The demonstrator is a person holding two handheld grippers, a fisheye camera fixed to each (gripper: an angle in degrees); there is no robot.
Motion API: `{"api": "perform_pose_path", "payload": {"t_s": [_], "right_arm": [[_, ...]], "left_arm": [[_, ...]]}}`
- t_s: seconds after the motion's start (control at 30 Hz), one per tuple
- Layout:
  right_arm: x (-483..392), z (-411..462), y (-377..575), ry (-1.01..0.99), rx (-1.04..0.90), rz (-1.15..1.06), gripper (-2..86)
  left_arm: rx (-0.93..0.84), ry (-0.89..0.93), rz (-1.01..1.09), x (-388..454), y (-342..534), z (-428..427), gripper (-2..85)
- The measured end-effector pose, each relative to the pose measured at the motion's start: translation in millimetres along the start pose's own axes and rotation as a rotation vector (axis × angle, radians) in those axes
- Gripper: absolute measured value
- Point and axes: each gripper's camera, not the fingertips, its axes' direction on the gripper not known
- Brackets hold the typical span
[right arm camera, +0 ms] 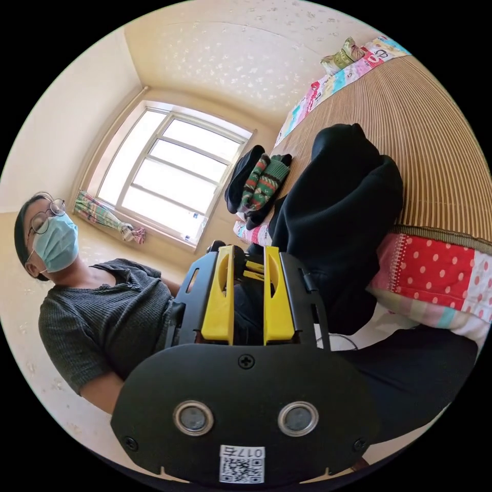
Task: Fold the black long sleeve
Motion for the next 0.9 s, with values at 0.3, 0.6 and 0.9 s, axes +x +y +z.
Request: {"api": "perform_pose_path", "payload": {"t_s": [0.3, 0.6, 0.9], "right_arm": [[6, 46, 11, -0.1, -0.442, 0.044, 11.3], [5, 55, 10, -0.29, 0.01, -0.022, 7.6], [-57, 117, -17, -0.082, -0.117, -0.147, 5.7]], "left_arm": [[0.536, 0.64, -0.082, -104, 68, -126, 0.4], [0.594, 0.451, -0.181, -117, 81, -240, 10.2], [0.398, 0.203, -0.456, -104, 67, -294, 23.2]]}}
